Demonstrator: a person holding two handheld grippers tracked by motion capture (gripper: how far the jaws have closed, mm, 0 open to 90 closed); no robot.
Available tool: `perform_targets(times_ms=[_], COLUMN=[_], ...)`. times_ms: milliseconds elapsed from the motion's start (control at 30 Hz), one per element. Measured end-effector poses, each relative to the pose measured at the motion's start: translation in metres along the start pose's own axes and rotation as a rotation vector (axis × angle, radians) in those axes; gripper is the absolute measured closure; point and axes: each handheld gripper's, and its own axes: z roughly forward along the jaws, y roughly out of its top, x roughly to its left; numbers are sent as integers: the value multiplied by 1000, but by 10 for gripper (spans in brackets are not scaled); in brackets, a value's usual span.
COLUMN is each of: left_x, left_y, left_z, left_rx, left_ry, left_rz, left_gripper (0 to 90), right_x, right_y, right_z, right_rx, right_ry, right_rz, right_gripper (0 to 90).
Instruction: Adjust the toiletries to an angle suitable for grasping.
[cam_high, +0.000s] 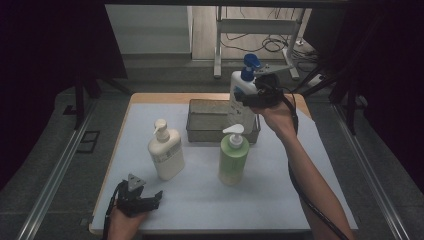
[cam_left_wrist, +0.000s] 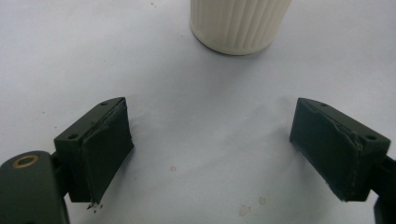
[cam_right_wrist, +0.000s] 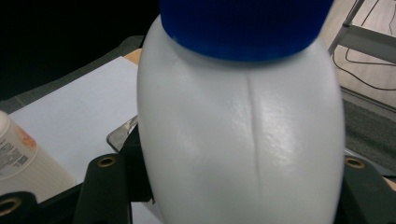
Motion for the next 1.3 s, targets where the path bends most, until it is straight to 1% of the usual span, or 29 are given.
perform_targets(times_ms=[100,133,167,200,267,400,633,767,1000,1300], left_x=[0,0,0,0,0,0,0,0,0,0], left_y=[0,0,0,0,0,0,0,0,0,1], left_z=[0,0,0,0,0,0,0,0,0,0], left_rx=[0,0,0,0,1,1,2,2,4,5], left_ry=[0,0,0,0,-1,-1,-2,-3,-3,-3], left_rz=[0,0,0,1,1,1,2,1,1,3], left_gripper=[121,121,121,121,121,121,121,121,121,121], right_x=[2,3,3,4,4,4,6,8,7,6], right_y=[3,5,5,6,6,9,11,11,6,-6], right_z=[6,10,10,14,16,25,41,49,62,76], right_rx=[-5,-9,-9,-12,-15,-19,-19,-13,-12,7], right_ry=[-3,-3,-3,-4,-5,-9,-12,-21,-18,-16], right_rz=[0,-2,-2,-2,-4,-3,-6,-18,-10,-15], right_gripper=[399,399,399,399,399,399,400,400,400,400])
